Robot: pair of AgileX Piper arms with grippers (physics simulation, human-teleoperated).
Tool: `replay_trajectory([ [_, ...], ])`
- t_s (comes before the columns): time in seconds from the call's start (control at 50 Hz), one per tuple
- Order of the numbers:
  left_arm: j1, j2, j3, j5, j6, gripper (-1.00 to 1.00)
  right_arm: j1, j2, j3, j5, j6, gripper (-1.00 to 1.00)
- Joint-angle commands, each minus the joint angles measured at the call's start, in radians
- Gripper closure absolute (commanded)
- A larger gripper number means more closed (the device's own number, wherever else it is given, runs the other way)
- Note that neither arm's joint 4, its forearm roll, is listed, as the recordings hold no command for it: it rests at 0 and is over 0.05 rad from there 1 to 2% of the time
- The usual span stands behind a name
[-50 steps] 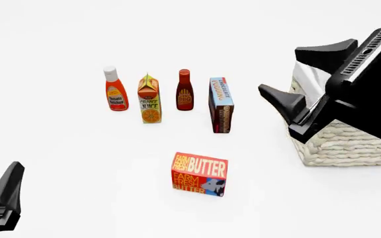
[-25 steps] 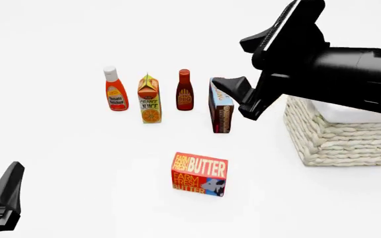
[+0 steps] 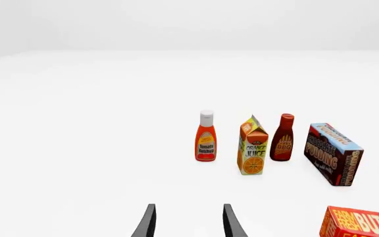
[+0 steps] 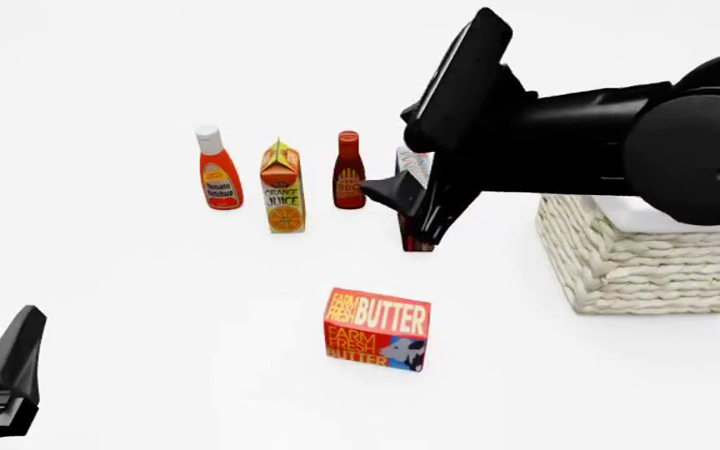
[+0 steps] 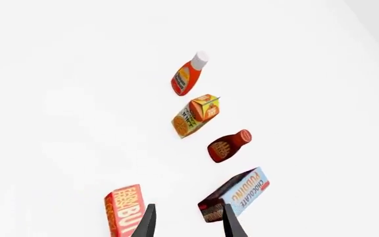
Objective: Pick the butter and place it in the basket.
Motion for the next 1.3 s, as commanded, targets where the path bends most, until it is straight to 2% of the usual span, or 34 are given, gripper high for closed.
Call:
replay_trajectory([
  [0.02, 0.0, 0.0, 0.0, 0.0, 0.0, -1.0, 0.045, 0.048, -0.031, 0.062, -0.016, -1.0],
  [0.16, 0.0, 0.0, 0.0, 0.0, 0.0, -1.0, 0.061, 0.083, -0.072, 0.101, -0.04, -1.0],
  [0.24, 0.0, 0.0, 0.0, 0.0, 0.0, -1.0, 0.101, 0.1, -0.105, 0.145, -0.024, -1.0],
  [0.4, 0.0, 0.0, 0.0, 0.0, 0.0, -1.0, 0.122, 0.133, -0.126, 0.174, -0.015, -1.0],
  [0.5, 0.0, 0.0, 0.0, 0.0, 0.0, -1.0, 0.153, 0.151, -0.145, 0.199, 0.009, -1.0],
  [0.52, 0.0, 0.0, 0.0, 0.0, 0.0, -1.0, 0.179, 0.163, -0.143, 0.212, 0.023, -1.0],
  [0.58, 0.0, 0.0, 0.0, 0.0, 0.0, -1.0, 0.175, 0.173, -0.152, 0.213, 0.026, -1.0],
  [0.6, 0.0, 0.0, 0.0, 0.0, 0.0, -1.0, 0.208, 0.212, -0.158, 0.218, 0.028, -1.0],
  [0.64, 0.0, 0.0, 0.0, 0.0, 0.0, -1.0, 0.214, 0.216, -0.161, 0.22, 0.033, -1.0],
  [0.96, 0.0, 0.0, 0.0, 0.0, 0.0, -1.0, 0.211, 0.24, -0.145, 0.191, 0.022, -1.0],
  [1.0, 0.0, 0.0, 0.0, 0.0, 0.0, -1.0, 0.183, 0.243, -0.138, 0.159, -0.013, -1.0],
  [1.3, 0.0, 0.0, 0.0, 0.0, 0.0, -1.0, 0.183, 0.243, -0.138, 0.159, -0.013, -1.0],
])
